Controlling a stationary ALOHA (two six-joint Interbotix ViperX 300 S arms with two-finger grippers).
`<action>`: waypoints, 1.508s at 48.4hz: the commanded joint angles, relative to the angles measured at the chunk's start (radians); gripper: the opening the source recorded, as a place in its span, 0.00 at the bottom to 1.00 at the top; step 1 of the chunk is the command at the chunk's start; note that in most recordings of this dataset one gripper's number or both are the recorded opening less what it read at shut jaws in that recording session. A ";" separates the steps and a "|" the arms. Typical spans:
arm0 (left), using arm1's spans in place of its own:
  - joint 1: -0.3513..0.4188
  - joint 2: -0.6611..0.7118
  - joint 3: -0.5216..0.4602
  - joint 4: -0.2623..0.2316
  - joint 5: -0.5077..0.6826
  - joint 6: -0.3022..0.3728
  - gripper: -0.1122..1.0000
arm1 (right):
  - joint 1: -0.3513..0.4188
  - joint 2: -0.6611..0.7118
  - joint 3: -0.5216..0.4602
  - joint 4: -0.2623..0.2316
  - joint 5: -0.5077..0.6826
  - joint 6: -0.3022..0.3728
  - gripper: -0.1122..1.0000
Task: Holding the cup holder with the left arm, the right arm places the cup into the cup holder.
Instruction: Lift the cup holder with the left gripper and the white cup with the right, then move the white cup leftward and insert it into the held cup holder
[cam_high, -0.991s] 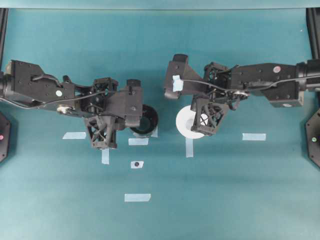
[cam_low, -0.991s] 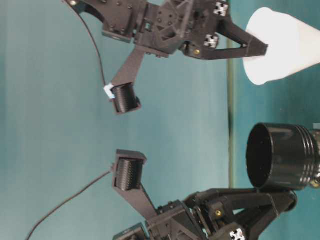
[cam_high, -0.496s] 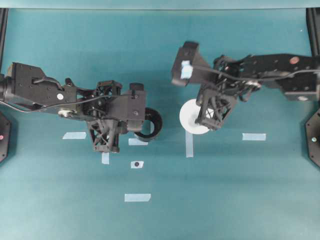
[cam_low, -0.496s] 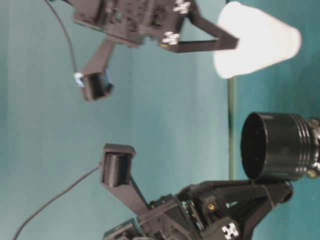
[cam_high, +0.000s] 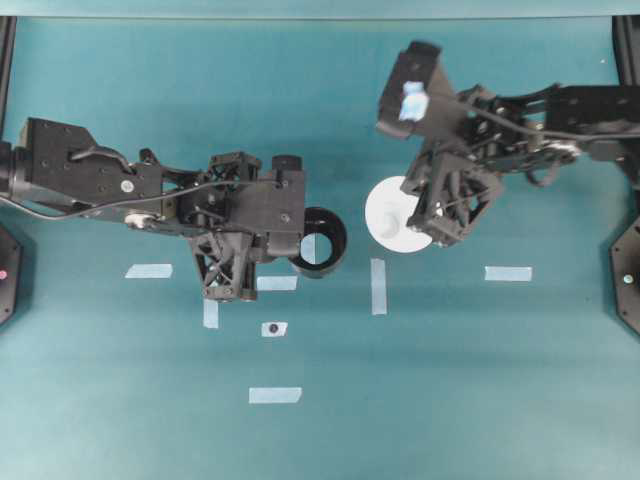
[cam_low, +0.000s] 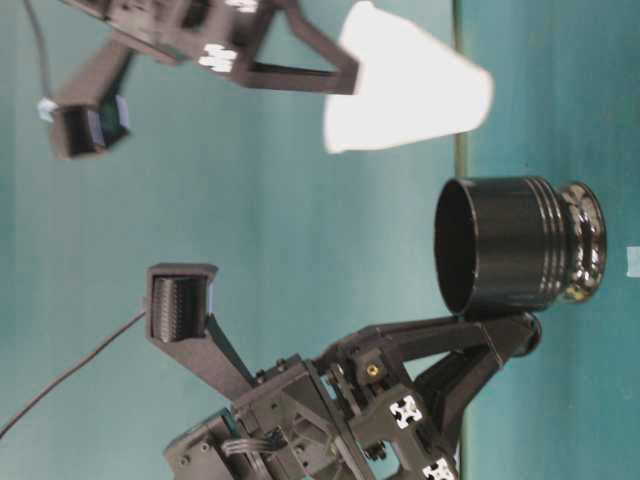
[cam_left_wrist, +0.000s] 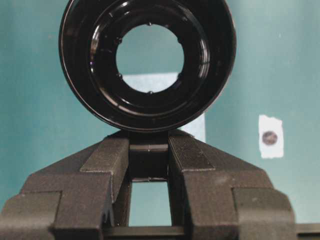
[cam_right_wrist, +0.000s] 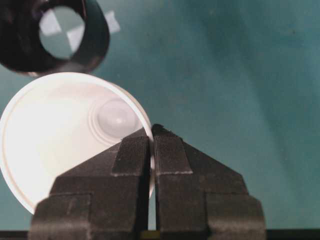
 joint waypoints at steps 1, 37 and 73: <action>-0.006 -0.008 -0.031 0.002 -0.003 0.000 0.29 | -0.002 -0.120 -0.028 0.003 -0.018 0.020 0.13; -0.005 0.078 -0.144 0.002 0.014 0.003 0.29 | 0.044 -0.143 0.011 0.021 -0.190 0.087 0.13; -0.002 0.087 -0.183 0.002 0.044 0.015 0.29 | 0.061 -0.009 0.043 0.021 -0.230 0.089 0.13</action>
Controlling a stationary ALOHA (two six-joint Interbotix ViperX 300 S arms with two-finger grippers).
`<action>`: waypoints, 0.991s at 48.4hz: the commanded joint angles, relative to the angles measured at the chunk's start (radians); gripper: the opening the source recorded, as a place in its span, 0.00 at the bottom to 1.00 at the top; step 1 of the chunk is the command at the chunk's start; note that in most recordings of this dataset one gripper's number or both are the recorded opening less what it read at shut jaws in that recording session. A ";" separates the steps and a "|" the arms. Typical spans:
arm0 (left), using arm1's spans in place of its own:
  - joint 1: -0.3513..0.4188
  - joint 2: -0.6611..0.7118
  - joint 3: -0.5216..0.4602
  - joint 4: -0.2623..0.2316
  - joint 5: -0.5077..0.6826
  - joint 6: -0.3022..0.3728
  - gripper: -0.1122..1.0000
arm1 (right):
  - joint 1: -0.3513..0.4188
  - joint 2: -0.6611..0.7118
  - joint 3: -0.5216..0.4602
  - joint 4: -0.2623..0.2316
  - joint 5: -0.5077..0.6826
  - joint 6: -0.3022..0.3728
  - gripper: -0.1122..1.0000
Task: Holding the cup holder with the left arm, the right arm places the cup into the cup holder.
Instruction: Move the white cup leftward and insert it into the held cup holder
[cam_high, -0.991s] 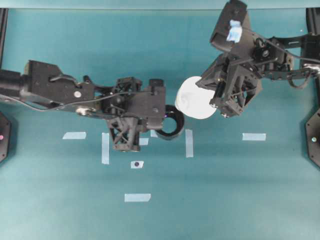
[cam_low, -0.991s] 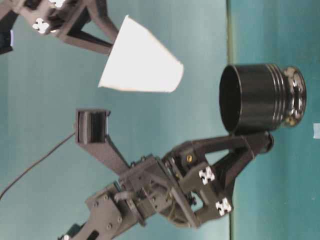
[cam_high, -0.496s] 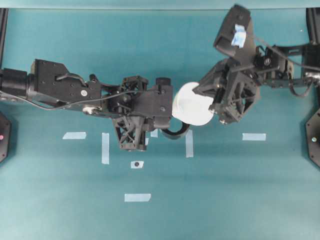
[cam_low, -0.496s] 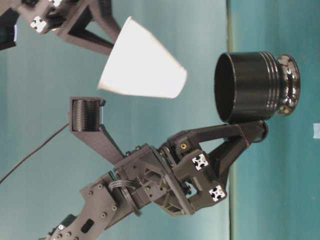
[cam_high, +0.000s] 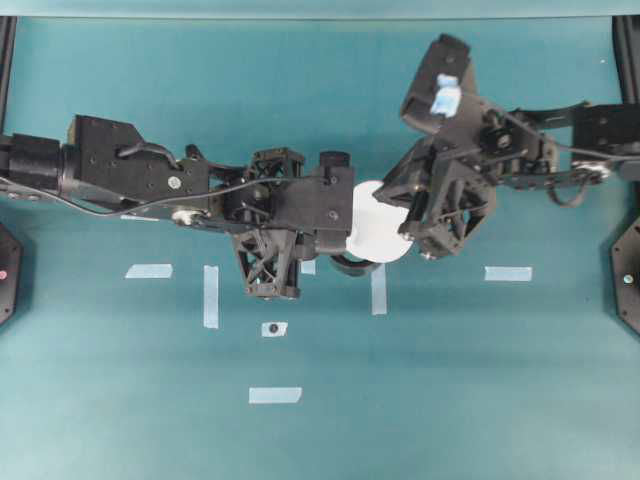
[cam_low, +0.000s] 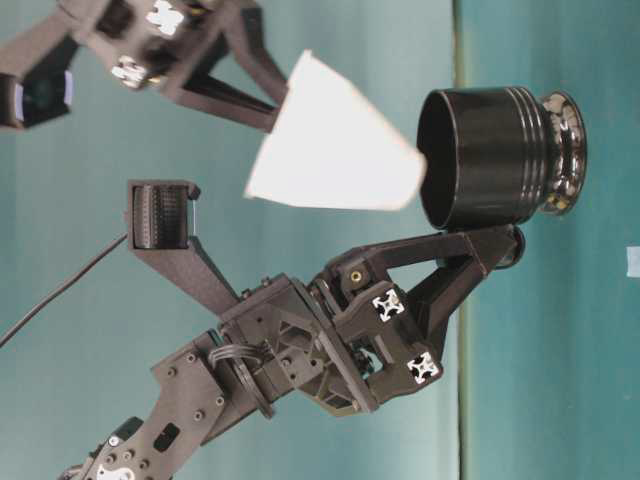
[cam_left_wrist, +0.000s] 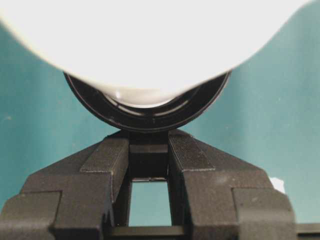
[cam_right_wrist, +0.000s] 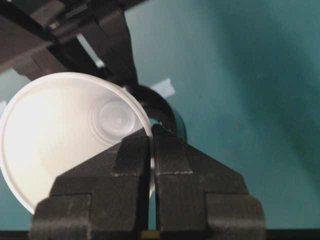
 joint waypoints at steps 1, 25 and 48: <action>0.000 -0.017 -0.026 0.002 0.005 0.002 0.29 | 0.003 0.002 -0.008 0.002 0.002 0.006 0.13; 0.000 -0.014 -0.037 0.002 0.008 0.002 0.29 | 0.006 0.089 -0.017 0.000 0.003 0.006 0.13; 0.000 0.000 -0.051 0.002 0.008 0.002 0.29 | 0.009 0.123 -0.043 -0.002 0.040 0.006 0.13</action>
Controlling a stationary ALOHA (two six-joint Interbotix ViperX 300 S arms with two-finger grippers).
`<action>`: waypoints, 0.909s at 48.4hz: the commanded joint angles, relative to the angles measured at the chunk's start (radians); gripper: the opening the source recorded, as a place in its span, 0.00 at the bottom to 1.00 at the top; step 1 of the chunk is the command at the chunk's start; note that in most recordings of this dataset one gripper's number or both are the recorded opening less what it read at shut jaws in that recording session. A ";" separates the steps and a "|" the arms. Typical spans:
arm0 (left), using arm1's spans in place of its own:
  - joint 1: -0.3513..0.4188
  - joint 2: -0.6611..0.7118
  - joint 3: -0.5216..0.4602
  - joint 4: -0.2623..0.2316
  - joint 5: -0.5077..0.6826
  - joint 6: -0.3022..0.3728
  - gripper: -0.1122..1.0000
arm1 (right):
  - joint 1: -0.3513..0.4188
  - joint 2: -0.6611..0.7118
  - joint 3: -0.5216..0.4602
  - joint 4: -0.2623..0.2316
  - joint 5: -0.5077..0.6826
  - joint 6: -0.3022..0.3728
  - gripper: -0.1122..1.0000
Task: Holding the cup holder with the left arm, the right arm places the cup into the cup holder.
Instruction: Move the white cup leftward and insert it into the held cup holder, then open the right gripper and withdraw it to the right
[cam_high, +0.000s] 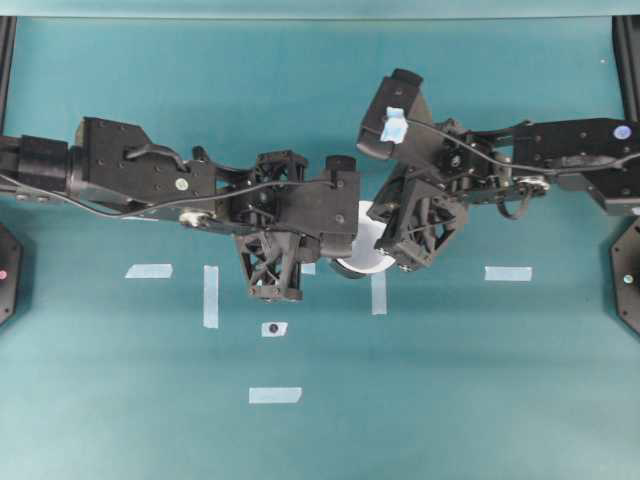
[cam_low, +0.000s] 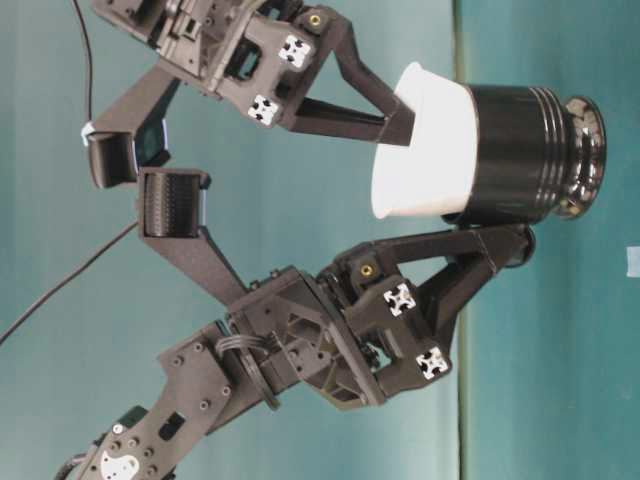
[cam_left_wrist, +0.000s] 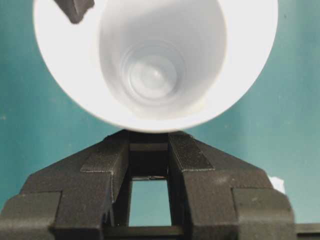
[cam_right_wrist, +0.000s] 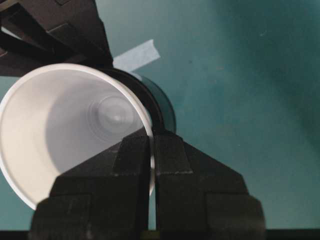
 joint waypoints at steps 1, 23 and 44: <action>0.003 -0.020 -0.026 0.002 -0.005 -0.003 0.29 | 0.008 -0.020 -0.025 0.000 0.003 0.006 0.13; 0.002 -0.018 -0.023 0.002 -0.005 -0.003 0.29 | 0.008 -0.021 -0.018 0.003 -0.026 0.008 0.13; 0.000 -0.018 -0.021 0.000 0.002 -0.003 0.29 | 0.008 -0.025 -0.017 0.003 -0.021 0.008 0.41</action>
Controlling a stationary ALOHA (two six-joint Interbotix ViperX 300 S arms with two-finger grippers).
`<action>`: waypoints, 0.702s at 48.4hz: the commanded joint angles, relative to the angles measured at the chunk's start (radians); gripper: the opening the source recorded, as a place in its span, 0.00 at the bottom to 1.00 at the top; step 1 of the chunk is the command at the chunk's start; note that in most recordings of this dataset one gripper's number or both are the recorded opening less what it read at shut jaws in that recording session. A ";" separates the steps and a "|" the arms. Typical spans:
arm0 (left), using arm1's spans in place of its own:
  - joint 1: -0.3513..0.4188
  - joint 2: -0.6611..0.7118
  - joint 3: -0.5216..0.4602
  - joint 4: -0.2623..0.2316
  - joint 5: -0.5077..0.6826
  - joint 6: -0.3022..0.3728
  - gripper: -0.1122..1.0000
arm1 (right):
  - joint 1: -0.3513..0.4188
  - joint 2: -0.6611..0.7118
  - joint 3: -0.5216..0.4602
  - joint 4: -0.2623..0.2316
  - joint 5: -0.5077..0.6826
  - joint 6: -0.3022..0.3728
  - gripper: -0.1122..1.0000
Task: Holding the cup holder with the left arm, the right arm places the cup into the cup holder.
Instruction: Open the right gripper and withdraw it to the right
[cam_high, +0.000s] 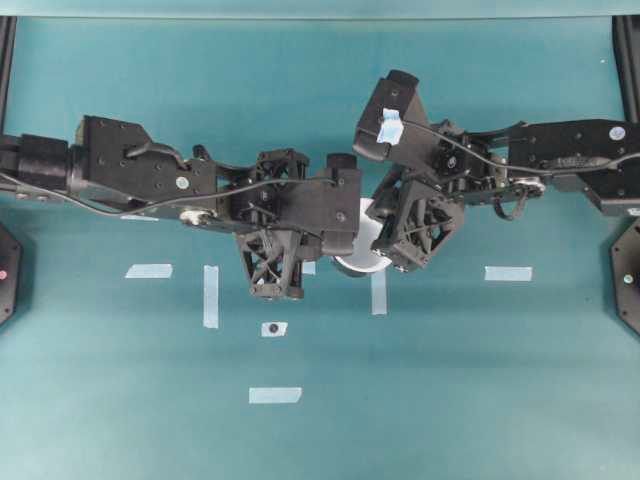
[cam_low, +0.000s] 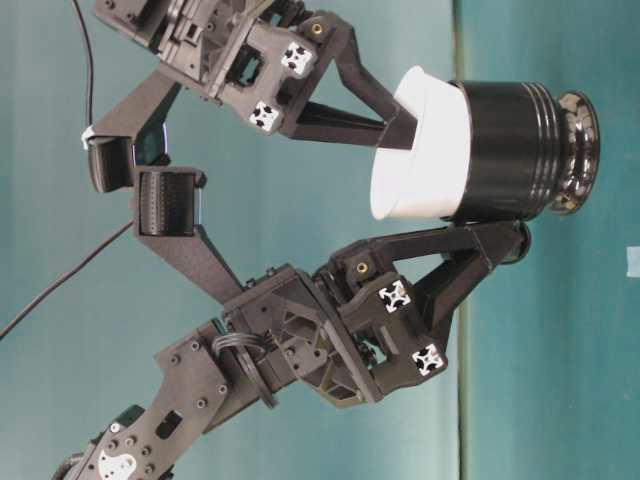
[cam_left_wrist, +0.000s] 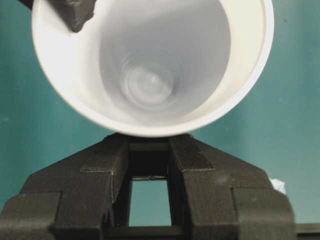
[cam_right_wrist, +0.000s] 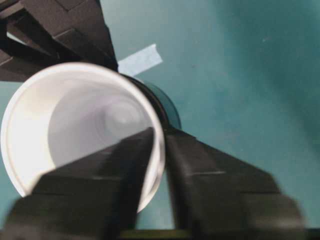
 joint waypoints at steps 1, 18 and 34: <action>-0.003 -0.018 -0.021 0.002 -0.002 -0.002 0.29 | 0.005 -0.025 -0.015 0.002 -0.002 0.009 0.43; -0.008 -0.018 -0.020 0.002 0.000 -0.003 0.29 | -0.003 -0.049 -0.017 0.002 -0.003 0.011 0.84; -0.008 -0.018 -0.023 0.002 0.000 -0.003 0.29 | -0.005 -0.080 -0.014 0.002 -0.006 0.011 0.84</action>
